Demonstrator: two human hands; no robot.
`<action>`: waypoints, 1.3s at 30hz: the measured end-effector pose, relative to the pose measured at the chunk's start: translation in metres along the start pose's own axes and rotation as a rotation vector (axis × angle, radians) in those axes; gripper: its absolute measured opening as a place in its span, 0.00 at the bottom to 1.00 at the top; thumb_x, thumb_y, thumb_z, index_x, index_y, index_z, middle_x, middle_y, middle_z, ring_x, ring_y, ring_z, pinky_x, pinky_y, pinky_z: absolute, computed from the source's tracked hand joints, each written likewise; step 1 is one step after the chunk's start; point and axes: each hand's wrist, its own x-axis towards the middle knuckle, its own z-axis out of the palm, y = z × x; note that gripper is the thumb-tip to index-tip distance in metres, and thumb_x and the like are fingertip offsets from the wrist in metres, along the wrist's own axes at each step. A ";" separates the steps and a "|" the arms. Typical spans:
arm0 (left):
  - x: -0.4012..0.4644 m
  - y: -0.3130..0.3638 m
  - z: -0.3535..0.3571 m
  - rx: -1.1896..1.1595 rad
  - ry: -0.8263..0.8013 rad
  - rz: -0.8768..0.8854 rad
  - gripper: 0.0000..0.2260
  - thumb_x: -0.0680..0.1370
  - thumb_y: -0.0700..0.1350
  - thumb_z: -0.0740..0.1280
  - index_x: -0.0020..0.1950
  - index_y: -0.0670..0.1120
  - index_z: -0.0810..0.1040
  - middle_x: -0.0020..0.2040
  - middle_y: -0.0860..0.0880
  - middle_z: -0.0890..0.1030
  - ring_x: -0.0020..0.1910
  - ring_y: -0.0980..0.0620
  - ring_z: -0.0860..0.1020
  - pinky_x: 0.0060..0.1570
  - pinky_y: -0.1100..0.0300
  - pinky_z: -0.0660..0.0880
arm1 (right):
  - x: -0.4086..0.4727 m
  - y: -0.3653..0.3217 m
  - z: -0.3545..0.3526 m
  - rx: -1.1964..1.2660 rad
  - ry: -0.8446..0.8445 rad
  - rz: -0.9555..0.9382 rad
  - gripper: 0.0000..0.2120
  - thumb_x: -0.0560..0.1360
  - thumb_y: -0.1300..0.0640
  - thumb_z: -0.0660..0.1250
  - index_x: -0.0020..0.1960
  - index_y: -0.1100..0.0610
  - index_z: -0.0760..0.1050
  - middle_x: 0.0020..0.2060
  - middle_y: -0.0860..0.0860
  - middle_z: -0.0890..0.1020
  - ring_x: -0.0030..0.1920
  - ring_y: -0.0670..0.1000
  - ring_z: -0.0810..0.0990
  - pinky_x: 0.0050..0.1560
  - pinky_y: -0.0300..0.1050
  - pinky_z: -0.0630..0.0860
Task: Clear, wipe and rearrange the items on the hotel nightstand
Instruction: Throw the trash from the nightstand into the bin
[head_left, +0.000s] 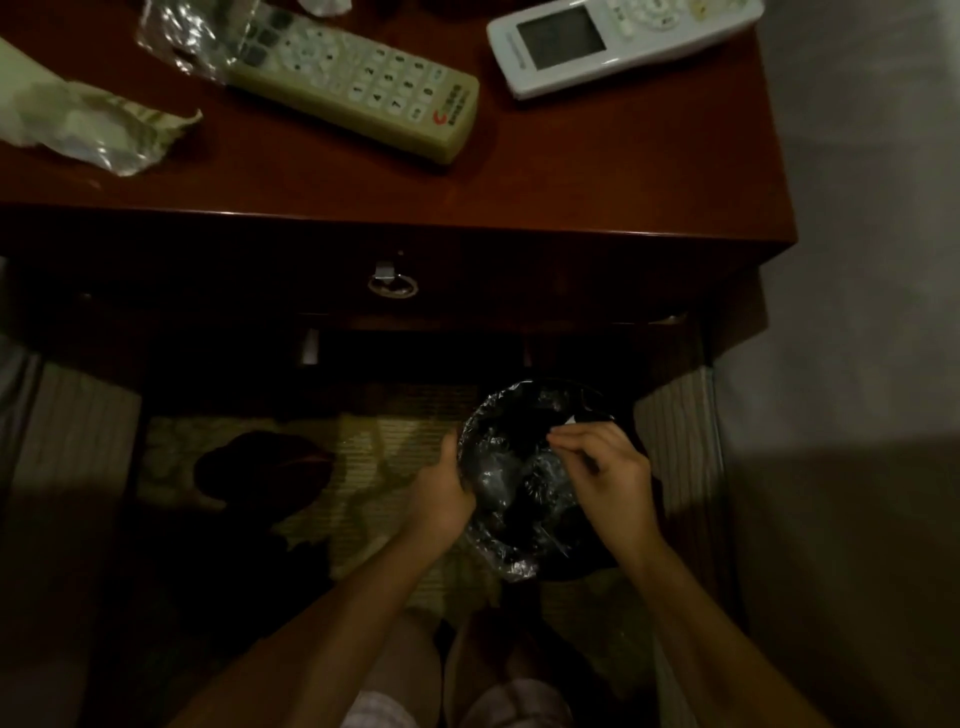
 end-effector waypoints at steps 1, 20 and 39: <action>-0.001 0.001 -0.001 -0.008 0.006 -0.005 0.29 0.78 0.38 0.63 0.76 0.53 0.58 0.40 0.48 0.78 0.40 0.48 0.80 0.43 0.51 0.80 | 0.000 -0.002 -0.001 0.014 0.015 0.020 0.10 0.68 0.70 0.74 0.46 0.60 0.82 0.44 0.48 0.83 0.49 0.46 0.80 0.54 0.35 0.75; -0.114 -0.001 -0.125 -0.258 0.160 -0.045 0.23 0.79 0.40 0.62 0.70 0.59 0.65 0.51 0.51 0.78 0.48 0.50 0.78 0.51 0.48 0.79 | 0.031 -0.117 -0.020 0.037 -0.555 0.170 0.14 0.77 0.61 0.65 0.62 0.53 0.76 0.50 0.48 0.83 0.47 0.41 0.80 0.51 0.34 0.77; -0.190 -0.031 -0.236 -0.606 0.297 -0.198 0.25 0.75 0.32 0.63 0.62 0.60 0.71 0.48 0.42 0.82 0.39 0.42 0.83 0.31 0.51 0.79 | 0.152 -0.270 -0.005 -0.164 -0.486 -0.364 0.15 0.76 0.57 0.66 0.62 0.54 0.75 0.55 0.52 0.80 0.57 0.52 0.76 0.55 0.50 0.75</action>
